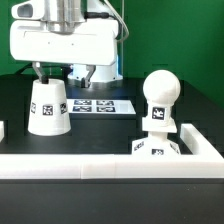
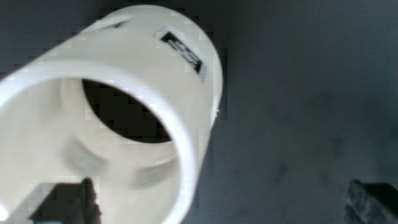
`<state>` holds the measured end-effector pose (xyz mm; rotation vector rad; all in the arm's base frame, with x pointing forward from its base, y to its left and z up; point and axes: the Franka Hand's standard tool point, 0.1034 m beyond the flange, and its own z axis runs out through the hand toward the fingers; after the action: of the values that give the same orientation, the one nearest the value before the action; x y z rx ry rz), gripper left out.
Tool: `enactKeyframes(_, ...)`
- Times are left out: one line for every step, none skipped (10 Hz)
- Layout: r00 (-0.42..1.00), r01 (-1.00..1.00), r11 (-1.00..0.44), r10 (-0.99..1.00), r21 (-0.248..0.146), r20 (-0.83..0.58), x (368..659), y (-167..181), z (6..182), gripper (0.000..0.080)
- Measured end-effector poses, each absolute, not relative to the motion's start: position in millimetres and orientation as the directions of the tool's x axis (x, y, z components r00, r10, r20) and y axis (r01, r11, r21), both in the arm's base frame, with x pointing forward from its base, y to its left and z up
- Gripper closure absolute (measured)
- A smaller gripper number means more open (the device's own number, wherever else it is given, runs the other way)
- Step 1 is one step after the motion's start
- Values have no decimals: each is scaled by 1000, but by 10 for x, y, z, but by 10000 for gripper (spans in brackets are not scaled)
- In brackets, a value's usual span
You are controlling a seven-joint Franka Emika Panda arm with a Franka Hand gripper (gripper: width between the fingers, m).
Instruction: Assemble lamp
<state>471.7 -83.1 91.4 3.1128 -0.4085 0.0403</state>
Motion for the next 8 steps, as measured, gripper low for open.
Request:
enactKeyframes(968,-250,-968,-250,1,26,4715,-830,896,101)
enactKeyframes(968,-249,-968,-249,6,22,4702,-843,852,101)
enactKeyframes(969,-248,-969,-247,14,22,4693,-857,799,101)
enactKeyframes(969,-246,-969,-246,19,18,4680,-859,756,101)
enactKeyframes(970,-243,-970,-243,19,16,4683,-843,750,101)
enactKeyframes(971,-240,-971,-239,19,17,4687,-827,750,209)
enactKeyframes(971,-238,-971,-238,20,16,4686,-827,748,209)
enactKeyframes(972,-237,-971,-237,21,14,4683,-829,737,421)
